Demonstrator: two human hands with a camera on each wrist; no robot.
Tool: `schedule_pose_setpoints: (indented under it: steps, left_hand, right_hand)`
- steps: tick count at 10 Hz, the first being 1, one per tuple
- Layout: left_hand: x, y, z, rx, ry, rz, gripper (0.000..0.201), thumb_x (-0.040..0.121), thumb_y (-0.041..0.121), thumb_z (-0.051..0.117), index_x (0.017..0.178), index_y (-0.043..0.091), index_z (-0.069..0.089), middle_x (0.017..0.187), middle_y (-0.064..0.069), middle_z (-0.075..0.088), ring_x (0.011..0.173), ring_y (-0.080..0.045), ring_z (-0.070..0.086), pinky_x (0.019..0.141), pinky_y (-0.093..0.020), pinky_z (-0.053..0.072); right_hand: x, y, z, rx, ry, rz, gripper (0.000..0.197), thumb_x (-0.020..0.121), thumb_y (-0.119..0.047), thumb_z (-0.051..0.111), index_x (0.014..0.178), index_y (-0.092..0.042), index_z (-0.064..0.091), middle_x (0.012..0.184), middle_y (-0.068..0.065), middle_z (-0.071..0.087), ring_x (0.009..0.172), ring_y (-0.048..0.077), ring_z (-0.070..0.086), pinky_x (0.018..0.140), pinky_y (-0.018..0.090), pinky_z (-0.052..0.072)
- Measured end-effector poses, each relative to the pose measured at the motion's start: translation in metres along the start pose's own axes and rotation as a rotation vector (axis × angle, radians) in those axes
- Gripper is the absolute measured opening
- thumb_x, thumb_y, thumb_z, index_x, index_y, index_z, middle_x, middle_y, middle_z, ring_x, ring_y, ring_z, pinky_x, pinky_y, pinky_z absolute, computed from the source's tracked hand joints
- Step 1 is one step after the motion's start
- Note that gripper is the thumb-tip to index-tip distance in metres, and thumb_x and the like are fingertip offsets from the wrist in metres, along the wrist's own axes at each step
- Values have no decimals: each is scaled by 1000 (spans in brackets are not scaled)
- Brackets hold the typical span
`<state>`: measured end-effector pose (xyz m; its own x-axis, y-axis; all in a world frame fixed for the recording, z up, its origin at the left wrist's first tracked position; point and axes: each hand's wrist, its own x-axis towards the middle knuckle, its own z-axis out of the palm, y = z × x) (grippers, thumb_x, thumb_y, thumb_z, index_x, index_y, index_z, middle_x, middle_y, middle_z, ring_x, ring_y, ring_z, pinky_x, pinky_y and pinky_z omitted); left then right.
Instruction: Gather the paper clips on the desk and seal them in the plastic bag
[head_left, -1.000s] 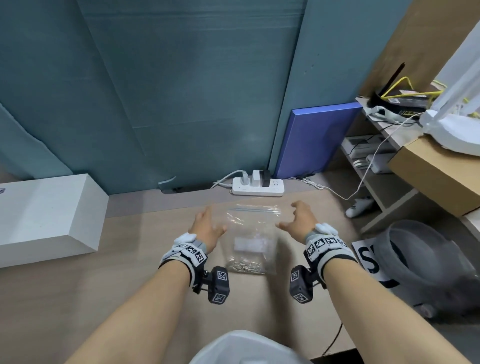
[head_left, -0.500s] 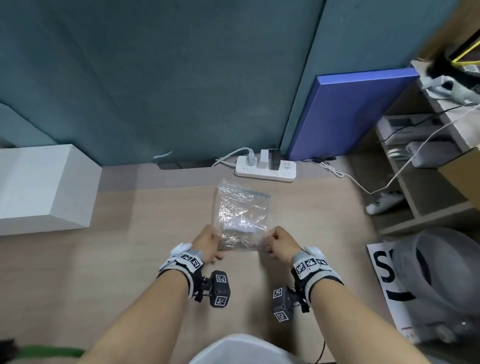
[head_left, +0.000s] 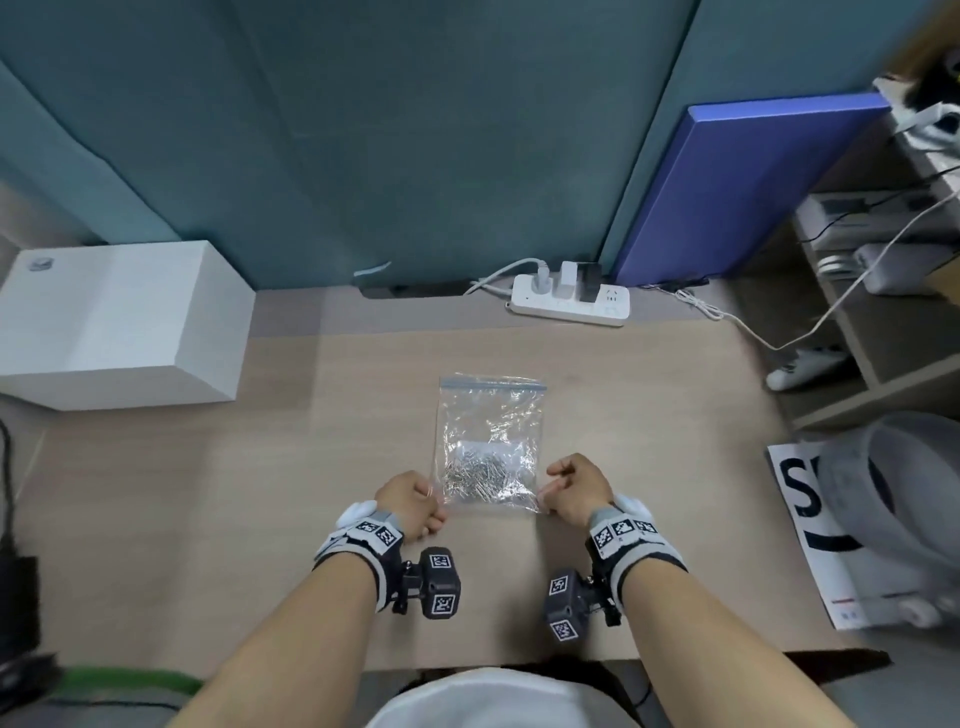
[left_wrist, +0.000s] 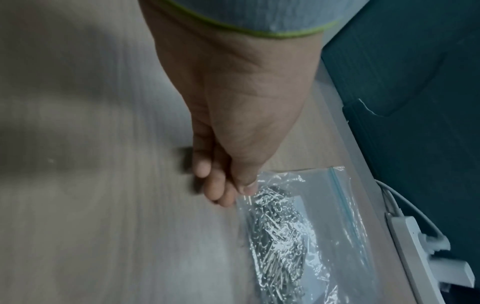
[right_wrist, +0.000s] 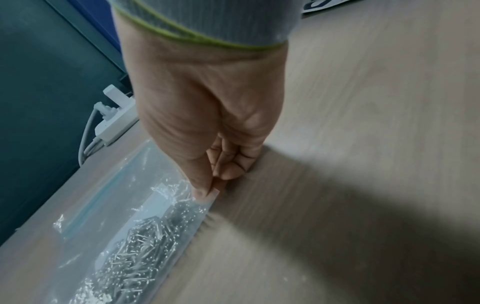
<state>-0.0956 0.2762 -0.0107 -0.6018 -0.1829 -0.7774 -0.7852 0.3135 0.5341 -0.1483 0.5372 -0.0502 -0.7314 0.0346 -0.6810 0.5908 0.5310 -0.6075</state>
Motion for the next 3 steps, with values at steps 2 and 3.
schedule_pose_setpoints:
  steps: [2,3]
  left_hand:
    - [-29,-30,-17,93,-88,-68,25,96,1,48,80,18,41,67,-17,64,44,-19,50,43,-25,36]
    - [-44,-24,-32,318,-85,-44,31,100,25,46,77,12,62,74,-10,73,63,-27,69,62,-29,55]
  right_hand:
    - [-52,-9,19,-146,56,47,31,73,-1,70,93,-23,63,93,1,71,86,17,67,67,24,52]
    - [-70,-20,21,-220,91,16,18,84,-11,68,98,-20,61,100,-2,67,90,17,62,76,27,49]
